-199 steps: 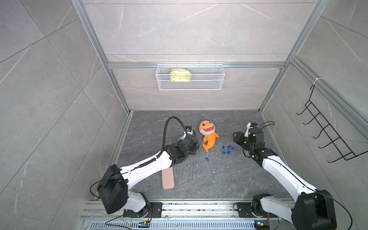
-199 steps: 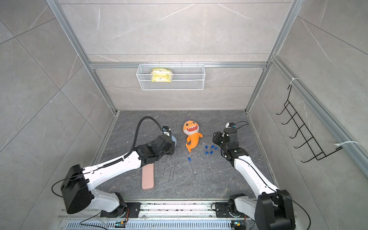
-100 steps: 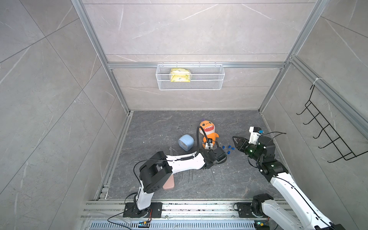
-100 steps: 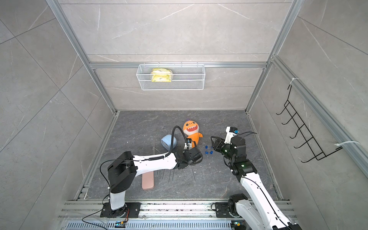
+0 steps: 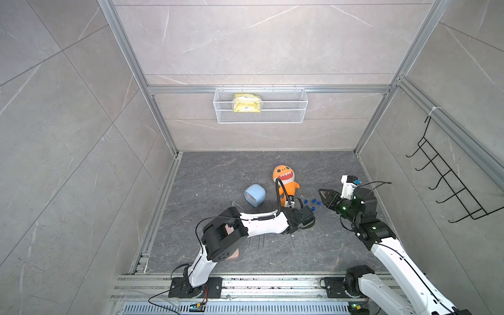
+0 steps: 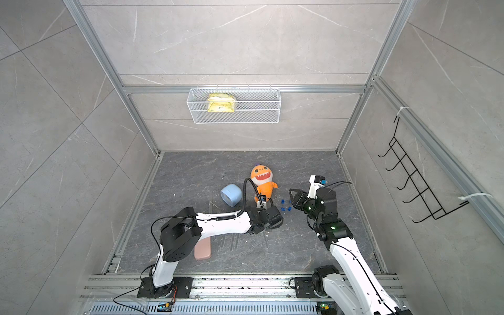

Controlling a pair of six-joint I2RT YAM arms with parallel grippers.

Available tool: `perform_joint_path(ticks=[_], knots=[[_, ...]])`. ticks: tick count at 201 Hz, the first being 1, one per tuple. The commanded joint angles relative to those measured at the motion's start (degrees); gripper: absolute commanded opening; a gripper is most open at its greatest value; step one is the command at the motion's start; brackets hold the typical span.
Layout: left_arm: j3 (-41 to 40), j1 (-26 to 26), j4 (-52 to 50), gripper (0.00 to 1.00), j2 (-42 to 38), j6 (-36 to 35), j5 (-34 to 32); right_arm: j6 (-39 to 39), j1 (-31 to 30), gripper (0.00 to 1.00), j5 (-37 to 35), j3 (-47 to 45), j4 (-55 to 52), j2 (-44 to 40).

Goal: Remove stoppers from test tubes
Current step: Adjust the test tube at the center of the board.

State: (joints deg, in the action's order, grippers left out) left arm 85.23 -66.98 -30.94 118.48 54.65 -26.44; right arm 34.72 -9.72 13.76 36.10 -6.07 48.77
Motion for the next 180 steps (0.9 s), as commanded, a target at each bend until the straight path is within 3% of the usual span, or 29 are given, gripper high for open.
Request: perform_joint_path(ticks=[1, 89, 146, 180], knots=[[1.46, -0.08, -1.04, 0.6, 0.94, 1.3, 1.17, -0.01, 0.13, 0.44, 0.14, -0.39, 0.29, 0.41], [-0.39, -0.12, -0.35, 0.48, 2.22, 0.98, 3.18, 0.44, 0.01, 0.44, 0.66, -1.2, 1.32, 1.93], [-2.72, -0.44, -0.6, 0.2, 0.09, -2.03, 2.71, 1.47, 0.14, 0.44, 2.73, -1.01, 2.1, 4.52], [-3.81, -0.43, -1.8, 0.14, -1.64, -5.52, 2.19, 2.11, 0.12, 0.44, 3.11, -1.2, 2.9, 5.22]])
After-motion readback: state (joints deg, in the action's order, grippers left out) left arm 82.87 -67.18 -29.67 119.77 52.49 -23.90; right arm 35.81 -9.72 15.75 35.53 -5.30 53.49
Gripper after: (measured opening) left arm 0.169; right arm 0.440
